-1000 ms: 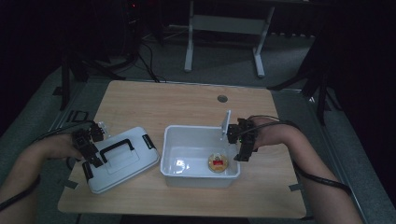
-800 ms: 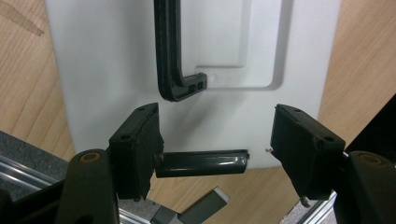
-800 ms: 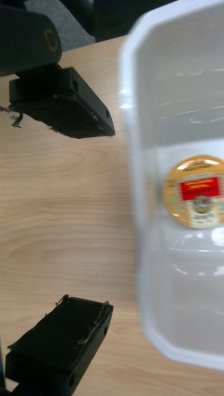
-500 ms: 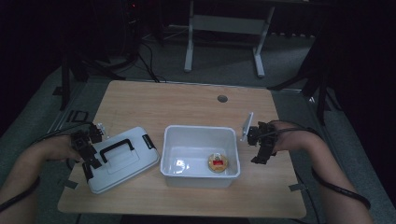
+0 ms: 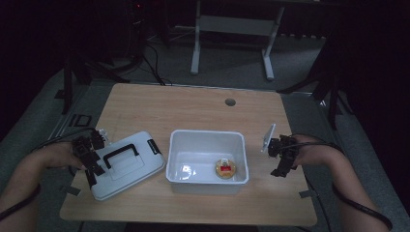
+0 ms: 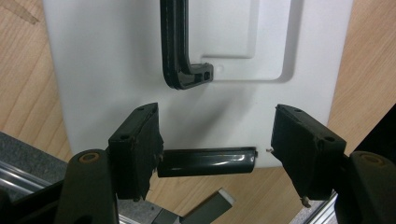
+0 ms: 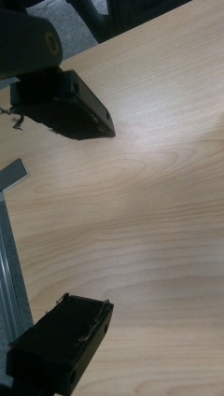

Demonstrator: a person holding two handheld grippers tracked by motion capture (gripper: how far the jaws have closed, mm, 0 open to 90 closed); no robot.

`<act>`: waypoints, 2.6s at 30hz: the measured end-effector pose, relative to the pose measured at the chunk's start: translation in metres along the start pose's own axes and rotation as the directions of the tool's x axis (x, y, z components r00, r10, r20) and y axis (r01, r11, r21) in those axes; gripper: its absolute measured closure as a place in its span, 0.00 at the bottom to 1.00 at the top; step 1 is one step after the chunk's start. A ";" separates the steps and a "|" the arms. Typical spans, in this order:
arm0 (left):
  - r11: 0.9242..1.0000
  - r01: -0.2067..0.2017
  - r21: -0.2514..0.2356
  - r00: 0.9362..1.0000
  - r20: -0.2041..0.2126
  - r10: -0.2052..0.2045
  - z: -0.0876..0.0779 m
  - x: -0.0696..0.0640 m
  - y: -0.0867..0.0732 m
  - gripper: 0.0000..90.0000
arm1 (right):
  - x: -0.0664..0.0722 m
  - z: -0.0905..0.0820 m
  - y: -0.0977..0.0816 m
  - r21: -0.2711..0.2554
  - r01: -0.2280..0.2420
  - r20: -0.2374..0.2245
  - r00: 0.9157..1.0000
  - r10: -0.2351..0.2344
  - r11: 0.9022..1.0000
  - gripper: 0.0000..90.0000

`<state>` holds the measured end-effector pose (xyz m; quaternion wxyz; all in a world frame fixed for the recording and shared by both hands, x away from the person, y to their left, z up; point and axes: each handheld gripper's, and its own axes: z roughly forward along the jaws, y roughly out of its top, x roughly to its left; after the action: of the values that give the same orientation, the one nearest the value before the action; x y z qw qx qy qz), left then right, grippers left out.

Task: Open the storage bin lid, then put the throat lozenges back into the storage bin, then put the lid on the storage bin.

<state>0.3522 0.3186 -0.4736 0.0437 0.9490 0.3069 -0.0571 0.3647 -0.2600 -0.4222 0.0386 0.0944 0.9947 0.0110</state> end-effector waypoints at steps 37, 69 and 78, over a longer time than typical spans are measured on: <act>0.994 -0.051 0.095 0.997 -0.051 0.057 0.018 -0.007 0.028 0.64 | 0.002 0.043 -0.016 0.014 -0.041 -0.040 0.998 0.041 0.999 0.16; 0.987 -0.016 0.160 0.997 -0.076 0.028 0.022 -0.006 0.043 0.93 | 0.003 0.057 -0.015 0.030 -0.040 -0.049 0.998 0.041 0.999 0.16; 0.993 -0.018 0.119 0.997 -0.072 0.027 0.009 -0.005 0.038 0.93 | 0.003 0.054 -0.016 0.030 -0.045 -0.047 0.998 0.047 0.999 0.16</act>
<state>0.3695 0.2839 -0.4797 -0.0231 0.9548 0.2936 -0.0396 0.3632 -0.2743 -0.4766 0.0131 0.1175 0.9930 -0.0003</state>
